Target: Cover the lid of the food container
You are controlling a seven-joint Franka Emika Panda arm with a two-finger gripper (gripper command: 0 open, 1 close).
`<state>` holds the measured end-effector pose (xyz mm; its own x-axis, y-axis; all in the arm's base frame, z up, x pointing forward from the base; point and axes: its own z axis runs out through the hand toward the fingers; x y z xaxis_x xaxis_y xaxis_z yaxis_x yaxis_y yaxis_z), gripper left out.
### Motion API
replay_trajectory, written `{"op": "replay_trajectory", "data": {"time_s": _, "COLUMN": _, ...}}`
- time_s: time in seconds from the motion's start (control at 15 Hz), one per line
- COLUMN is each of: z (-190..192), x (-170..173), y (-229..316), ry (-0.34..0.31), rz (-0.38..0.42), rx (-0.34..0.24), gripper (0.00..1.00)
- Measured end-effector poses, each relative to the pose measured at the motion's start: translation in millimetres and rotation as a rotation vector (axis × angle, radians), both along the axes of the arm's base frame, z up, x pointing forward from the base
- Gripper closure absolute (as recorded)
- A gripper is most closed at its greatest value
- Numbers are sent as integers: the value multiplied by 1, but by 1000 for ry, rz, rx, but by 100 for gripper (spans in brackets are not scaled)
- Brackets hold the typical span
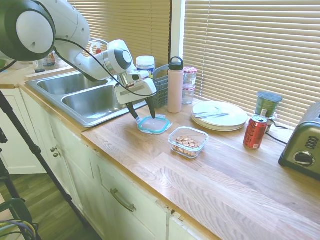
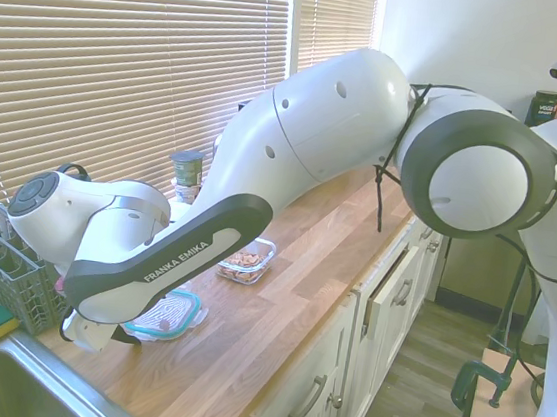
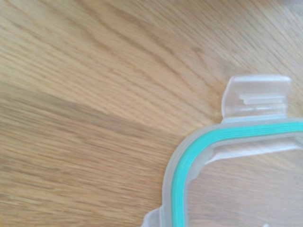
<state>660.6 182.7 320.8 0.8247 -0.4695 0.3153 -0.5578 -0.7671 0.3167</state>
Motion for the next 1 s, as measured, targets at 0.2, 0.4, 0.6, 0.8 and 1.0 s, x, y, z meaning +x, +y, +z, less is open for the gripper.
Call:
{"op": "replay_trajectory", "data": {"time_s": 0.2, "z": -1, "x": 0, "y": -3, "ry": 5, "rz": 5, "rx": -20, "gripper": 100}}
{"op": "replay_trajectory", "data": {"time_s": 0.4, "z": -3, "x": -1, "y": -4, "ry": 14, "rz": 14, "rx": -35, "gripper": 100}}
{"op": "replay_trajectory", "data": {"time_s": 0.6, "z": -7, "x": -3, "y": -5, "ry": 20, "rz": 22, "rx": -48, "gripper": 100}}
{"op": "replay_trajectory", "data": {"time_s": 0.8, "z": -10, "x": -7, "y": -7, "ry": 21, "rz": 33, "rx": -59, "gripper": 100}}
{"op": "replay_trajectory", "data": {"time_s": 1.0, "z": -14, "x": -12, "y": -8, "ry": 19, "rz": 39, "rx": -68, "gripper": 100}}
